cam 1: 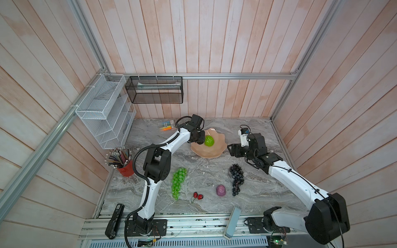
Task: Place and organize the fake fruits in the fruit bowl
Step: 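Carry the avocado into the bowl beside the custard apple and release with left gripper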
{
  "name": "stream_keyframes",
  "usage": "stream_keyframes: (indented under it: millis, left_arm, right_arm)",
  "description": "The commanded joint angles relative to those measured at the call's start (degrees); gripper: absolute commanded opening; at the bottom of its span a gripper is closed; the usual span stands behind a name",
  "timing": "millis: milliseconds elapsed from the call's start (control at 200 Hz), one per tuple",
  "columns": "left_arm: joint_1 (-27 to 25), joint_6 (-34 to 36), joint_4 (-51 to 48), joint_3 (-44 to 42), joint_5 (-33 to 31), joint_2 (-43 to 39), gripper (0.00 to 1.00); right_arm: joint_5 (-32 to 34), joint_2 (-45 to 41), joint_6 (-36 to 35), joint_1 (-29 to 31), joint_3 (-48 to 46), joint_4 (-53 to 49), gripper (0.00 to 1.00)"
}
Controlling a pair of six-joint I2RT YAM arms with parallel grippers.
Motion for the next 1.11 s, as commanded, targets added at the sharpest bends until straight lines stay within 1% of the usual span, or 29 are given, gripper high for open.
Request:
stream_keyframes:
  millis: [0,185,310,725,935,1025,1100]
  left_arm:
    - [0.21,0.11,2.20,2.08,0.14,1.22,0.33]
    - [0.24,-1.62,4.39,1.94,1.65,3.55,0.34]
    - [0.27,-2.44,6.67,0.17,2.54,3.90,0.37]
    - [0.29,-3.14,10.98,-1.78,3.20,4.99,0.49]
    - [0.28,-3.39,12.21,-2.52,4.15,5.51,0.50]
    - [0.30,-3.55,12.50,-2.99,4.13,5.62,0.53]
    - [0.30,-3.59,12.76,-3.50,3.75,5.49,0.61]
  right_arm:
    - [0.35,-0.97,0.78,0.24,-1.06,-0.63,0.79]
    - [-1.00,-0.62,0.46,0.26,-1.40,-0.38,0.79]
    - [-1.05,-0.65,0.79,0.33,-1.56,0.16,0.79]
    - [-0.83,-1.41,1.43,0.43,-2.79,0.64,0.78]
    - [-0.47,-1.76,1.60,0.42,-2.99,0.74,0.78]
    - [-0.53,-1.76,1.83,0.49,-3.17,0.94,0.78]
    - [-0.61,-1.63,1.94,0.50,-3.26,1.00,0.78]
